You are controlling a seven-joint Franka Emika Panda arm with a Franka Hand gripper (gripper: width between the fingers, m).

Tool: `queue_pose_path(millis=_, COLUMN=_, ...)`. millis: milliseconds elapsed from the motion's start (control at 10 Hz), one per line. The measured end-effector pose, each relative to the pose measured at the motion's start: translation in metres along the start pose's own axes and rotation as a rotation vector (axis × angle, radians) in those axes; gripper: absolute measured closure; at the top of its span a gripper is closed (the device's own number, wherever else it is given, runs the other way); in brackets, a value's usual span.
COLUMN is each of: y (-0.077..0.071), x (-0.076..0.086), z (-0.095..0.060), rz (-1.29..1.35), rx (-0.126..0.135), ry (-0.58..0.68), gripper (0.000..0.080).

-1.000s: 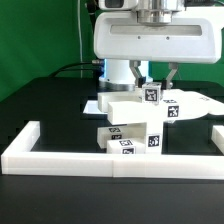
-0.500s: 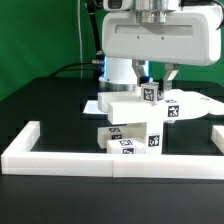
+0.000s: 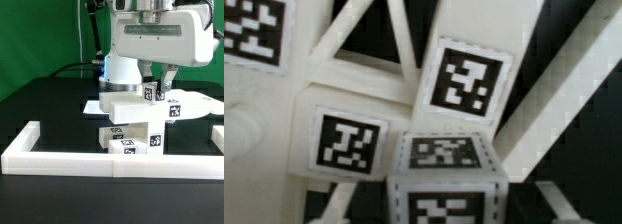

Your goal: Assemble chair

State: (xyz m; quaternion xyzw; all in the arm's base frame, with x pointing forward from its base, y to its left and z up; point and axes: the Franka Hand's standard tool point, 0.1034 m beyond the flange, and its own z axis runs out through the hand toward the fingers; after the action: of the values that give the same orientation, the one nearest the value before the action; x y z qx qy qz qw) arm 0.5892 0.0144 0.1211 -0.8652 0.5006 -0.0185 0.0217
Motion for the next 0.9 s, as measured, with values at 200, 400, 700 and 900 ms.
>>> queue_pose_path(millis=200, y=-0.0007, x=-0.0014, z=0.0003, rz=-0.001, rx=0.002, ry=-0.003, gripper=0.0259)
queue_pose_path(millis=400, y=-0.0045, x=-0.0053, z=-0.0004, rz=-0.074, rx=0.009, ry=0.001, gripper=0.0173)
queue_pose_path(millis=700, y=-0.0073, x=-0.0015, z=-0.0014, rz=-0.443, rx=0.029, ry=0.031, gripper=0.0151)
queue_pose_path(millis=900, y=-0.0071, x=-0.0003, z=-0.0008, rz=-0.549, rx=0.032, ry=0.039, gripper=0.015)
